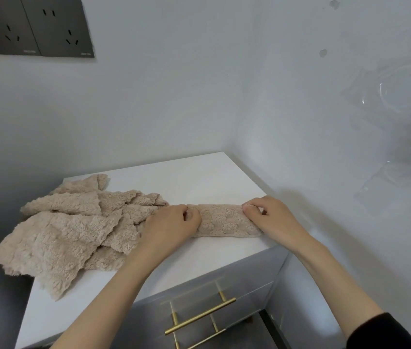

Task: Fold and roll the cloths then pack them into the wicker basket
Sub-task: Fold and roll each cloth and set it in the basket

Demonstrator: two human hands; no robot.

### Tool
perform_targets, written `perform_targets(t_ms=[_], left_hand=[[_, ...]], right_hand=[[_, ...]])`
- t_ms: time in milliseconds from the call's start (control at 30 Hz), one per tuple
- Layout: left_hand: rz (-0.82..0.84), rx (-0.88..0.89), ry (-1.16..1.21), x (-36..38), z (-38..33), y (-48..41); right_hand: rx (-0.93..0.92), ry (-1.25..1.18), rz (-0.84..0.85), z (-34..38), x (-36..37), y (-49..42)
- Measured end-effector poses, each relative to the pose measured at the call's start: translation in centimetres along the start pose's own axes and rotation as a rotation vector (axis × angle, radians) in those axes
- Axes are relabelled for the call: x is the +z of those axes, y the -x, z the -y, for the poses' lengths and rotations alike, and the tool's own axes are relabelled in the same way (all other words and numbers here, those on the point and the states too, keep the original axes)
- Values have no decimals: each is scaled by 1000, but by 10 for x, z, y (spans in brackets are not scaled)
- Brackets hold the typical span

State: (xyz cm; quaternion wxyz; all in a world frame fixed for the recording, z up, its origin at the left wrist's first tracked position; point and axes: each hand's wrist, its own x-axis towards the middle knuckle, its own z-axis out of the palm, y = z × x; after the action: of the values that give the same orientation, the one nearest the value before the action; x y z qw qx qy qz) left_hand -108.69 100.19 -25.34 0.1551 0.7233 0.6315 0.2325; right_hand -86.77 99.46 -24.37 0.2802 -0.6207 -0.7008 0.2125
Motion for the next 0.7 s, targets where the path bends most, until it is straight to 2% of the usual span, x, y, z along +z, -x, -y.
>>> perform_targets(t_ms=[100, 233, 400, 567, 700], left_hand=[[-20, -25, 4, 2, 4, -3], [138, -42, 34, -3, 8, -9], [298, -23, 7, -11, 5, -12], [221, 27, 2, -7, 3, -2], [143, 61, 327, -10, -3, 7]], right_hand=[[24, 63, 57, 4, 3, -7], [95, 190, 192, 11, 3, -11], [199, 180, 333, 20, -6, -14], [176, 248, 318, 24, -2, -10], [149, 244, 246, 27, -10, -1]])
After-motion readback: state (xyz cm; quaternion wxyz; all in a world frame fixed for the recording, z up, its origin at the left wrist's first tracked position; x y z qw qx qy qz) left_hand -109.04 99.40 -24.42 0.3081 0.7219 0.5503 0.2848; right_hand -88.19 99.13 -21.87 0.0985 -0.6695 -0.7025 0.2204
